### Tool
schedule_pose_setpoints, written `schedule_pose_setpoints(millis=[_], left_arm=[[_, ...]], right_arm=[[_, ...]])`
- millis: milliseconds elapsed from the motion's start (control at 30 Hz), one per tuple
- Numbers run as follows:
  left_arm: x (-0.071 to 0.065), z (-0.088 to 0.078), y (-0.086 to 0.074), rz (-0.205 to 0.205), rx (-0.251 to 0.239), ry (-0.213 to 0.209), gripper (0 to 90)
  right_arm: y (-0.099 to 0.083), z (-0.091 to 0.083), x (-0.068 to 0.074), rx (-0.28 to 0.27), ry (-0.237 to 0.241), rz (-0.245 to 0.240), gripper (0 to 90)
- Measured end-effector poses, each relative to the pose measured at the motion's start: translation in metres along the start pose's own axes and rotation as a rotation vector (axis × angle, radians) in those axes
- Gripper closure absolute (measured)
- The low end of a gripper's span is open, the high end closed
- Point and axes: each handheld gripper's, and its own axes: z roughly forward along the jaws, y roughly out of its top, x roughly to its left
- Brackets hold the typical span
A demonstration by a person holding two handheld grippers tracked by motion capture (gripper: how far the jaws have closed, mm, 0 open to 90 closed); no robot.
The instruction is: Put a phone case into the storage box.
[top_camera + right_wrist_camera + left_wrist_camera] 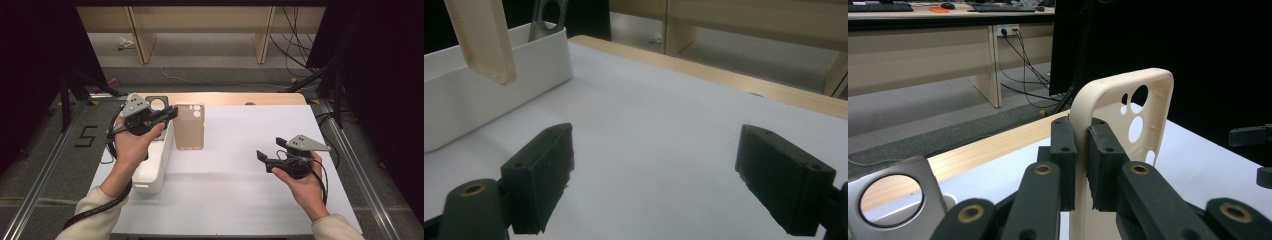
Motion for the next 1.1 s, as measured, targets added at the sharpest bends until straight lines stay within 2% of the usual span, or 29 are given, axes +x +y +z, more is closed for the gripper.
schedule_pose_setpoints(millis=[733, 1100], left_arm=[[0.017, -0.011, 0.007, 0.008, -0.004, 0.033, 82.8], [0.03, -0.022, 0.012, 0.011, -0.017, 0.052, 82.8]], right_arm=[[-0.003, -0.002, 0.0, 0.005, 0.016, -0.004, 16.4], [-0.003, -0.002, -0.001, 0.007, 0.012, -0.001, 16.4]])
